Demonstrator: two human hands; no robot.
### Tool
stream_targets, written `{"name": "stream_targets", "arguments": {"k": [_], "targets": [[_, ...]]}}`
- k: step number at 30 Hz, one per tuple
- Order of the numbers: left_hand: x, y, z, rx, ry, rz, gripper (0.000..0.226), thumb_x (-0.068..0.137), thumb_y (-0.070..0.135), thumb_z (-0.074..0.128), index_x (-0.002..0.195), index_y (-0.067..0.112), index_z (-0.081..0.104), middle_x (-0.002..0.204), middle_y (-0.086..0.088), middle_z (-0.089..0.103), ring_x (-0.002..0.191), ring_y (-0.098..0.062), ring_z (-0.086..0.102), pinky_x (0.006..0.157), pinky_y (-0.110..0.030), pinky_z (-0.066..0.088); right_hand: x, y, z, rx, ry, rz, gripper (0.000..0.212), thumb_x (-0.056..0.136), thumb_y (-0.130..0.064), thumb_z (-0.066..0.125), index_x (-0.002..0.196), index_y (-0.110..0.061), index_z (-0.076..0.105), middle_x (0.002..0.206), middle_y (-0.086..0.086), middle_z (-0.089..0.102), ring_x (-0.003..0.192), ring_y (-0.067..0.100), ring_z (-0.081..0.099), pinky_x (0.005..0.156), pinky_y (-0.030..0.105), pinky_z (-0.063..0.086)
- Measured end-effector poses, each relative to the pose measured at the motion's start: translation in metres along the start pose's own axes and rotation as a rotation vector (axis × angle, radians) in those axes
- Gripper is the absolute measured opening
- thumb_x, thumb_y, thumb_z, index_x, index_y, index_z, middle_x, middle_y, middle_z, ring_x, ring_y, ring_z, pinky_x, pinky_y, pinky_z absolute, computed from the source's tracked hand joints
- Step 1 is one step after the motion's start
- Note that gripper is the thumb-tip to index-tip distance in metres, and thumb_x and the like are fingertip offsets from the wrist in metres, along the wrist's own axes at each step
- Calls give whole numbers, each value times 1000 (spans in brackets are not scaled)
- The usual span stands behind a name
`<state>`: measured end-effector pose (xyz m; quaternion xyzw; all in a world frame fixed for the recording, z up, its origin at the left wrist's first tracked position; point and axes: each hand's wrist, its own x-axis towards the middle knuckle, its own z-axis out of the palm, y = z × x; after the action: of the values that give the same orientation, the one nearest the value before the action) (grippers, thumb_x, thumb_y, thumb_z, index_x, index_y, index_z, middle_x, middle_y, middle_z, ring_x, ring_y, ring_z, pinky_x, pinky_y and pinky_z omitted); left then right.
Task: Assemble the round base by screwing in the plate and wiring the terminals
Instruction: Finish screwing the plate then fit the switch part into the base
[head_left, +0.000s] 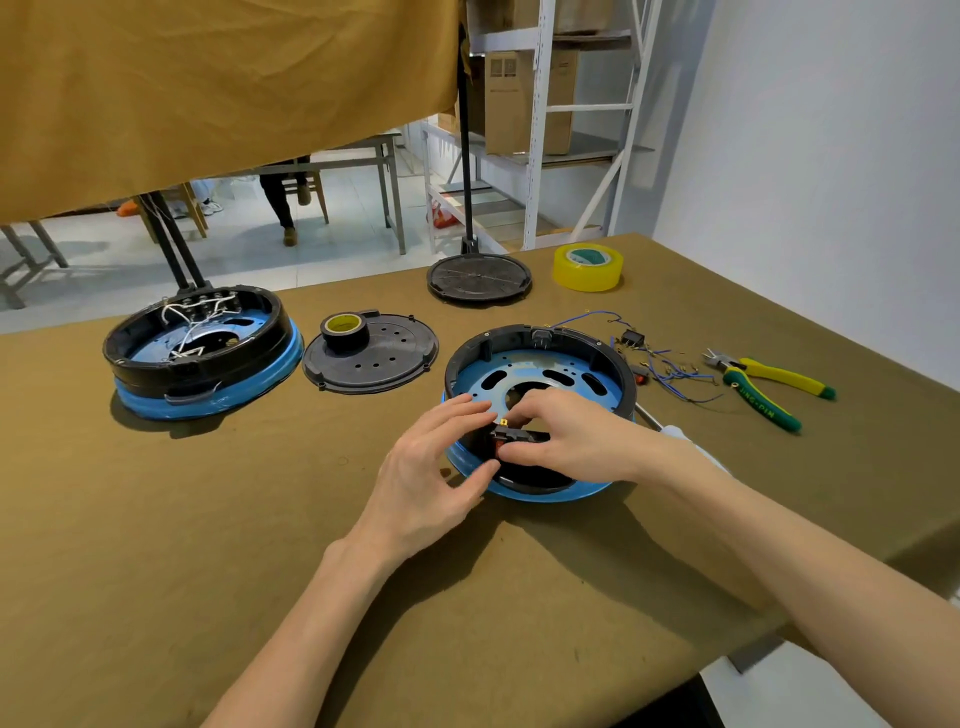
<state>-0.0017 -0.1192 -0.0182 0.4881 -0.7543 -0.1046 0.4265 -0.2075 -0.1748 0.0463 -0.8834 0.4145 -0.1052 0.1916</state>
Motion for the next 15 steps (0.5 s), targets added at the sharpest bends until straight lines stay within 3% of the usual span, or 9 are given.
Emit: {"name": "stream_targets", "arguments": {"k": [2,6,9,12,14,15], "targets": [[-4,3,3,35,17,-7,55,86,32,80,137,23,62,145,10,54,141,-2,42,117,-20,32,1,-3,-2,13,-17,12,43,99,-44,63,130,-15,67,116,2,67,103,16,61,90,38,53],[-3,12,7,73,161,-84,34,82,28,83,108,18,63,108,4,61,100,-6,57,87,-18,50,4,-10,3,15,36,57,31,99,-43,62,107,-15,71,95,5,69,88,22,63,80,49,53],[-4,14,5,15,169,-136,27,82,21,84,105,18,69,100,7,68,92,-1,63,84,-16,55,12,-17,8,6,75,94,32,99,-43,61,101,-13,72,90,5,70,86,24,63,78,44,50],[-5,13,2,-29,182,-179,25,83,17,84,107,16,75,99,6,72,90,-1,67,84,-16,56,18,-20,4,125,-33,95,35,104,-38,54,94,-9,71,79,6,64,72,20,56,67,36,41],[-5,14,3,-34,190,-206,24,85,17,82,108,16,76,99,5,72,90,-1,68,84,-17,57,20,-17,-3,183,-85,103,28,104,-34,53,103,-13,72,88,5,67,78,18,59,70,36,47],[-4,15,5,-32,195,-216,23,87,17,81,109,16,75,100,5,72,90,-1,67,85,-17,57,20,-15,-5,186,-82,109,27,104,-32,56,120,-15,69,105,5,70,92,19,64,80,37,52]]}}
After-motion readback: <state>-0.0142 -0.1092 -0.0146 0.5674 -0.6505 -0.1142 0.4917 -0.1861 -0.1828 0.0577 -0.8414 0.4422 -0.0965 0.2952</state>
